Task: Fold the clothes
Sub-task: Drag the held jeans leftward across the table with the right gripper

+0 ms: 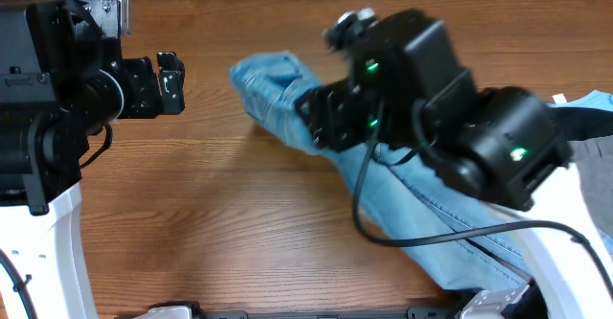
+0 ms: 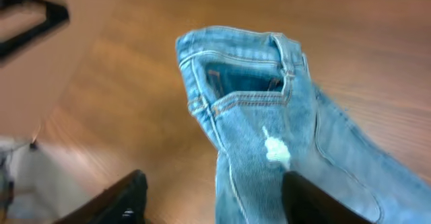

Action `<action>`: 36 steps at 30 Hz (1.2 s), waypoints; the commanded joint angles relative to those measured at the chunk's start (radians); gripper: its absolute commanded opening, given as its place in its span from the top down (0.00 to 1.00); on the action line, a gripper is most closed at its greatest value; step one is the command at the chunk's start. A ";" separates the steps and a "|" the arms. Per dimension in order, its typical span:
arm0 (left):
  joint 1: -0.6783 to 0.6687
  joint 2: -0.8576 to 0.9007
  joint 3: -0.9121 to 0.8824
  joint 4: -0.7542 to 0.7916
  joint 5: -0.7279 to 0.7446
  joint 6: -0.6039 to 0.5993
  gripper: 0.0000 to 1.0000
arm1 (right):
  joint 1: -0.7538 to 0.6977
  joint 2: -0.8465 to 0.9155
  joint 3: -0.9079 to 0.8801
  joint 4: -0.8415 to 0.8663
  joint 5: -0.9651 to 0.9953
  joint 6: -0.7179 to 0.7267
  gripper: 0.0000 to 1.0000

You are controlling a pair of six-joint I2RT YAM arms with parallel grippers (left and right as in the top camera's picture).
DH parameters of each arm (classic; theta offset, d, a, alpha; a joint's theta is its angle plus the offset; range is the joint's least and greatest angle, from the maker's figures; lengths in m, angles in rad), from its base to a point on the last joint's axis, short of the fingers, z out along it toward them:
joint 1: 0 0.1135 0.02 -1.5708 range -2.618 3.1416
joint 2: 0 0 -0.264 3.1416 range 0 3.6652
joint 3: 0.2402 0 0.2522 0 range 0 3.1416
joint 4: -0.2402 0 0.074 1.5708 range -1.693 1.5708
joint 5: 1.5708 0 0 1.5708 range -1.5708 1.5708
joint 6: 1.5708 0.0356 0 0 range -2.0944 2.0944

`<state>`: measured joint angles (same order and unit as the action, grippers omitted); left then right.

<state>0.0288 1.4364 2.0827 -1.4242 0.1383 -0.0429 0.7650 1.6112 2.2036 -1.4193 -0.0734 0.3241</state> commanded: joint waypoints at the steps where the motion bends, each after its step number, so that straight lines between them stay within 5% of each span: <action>1: 0.004 -0.010 0.014 -0.008 0.009 0.041 0.00 | 0.047 0.032 0.021 -0.025 0.030 -0.013 0.26; 3: 0.004 -0.010 0.014 -0.015 0.008 0.043 0.00 | 0.059 0.047 0.021 -0.075 0.042 -0.043 0.08; 5: 0.004 -0.010 0.014 -0.019 0.009 0.043 0.00 | 0.061 0.073 0.021 -0.161 0.034 -0.109 0.00; 10: 0.004 -0.010 0.014 -0.019 0.009 0.043 0.00 | 0.063 0.149 0.007 -0.274 0.000 -0.127 0.00; 19: 0.004 -0.010 0.014 -0.020 0.008 0.048 0.00 | 0.149 0.183 -0.027 -0.269 -0.152 -0.447 0.00; 36: 0.003 0.141 0.013 -0.222 0.122 0.054 0.04 | 0.150 0.171 -0.024 -0.214 -0.091 -0.430 0.00</action>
<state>0.0288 1.5406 2.0830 -1.6390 0.2066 -0.0177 0.9169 1.8111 2.1704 -1.6405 -0.1860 -0.0990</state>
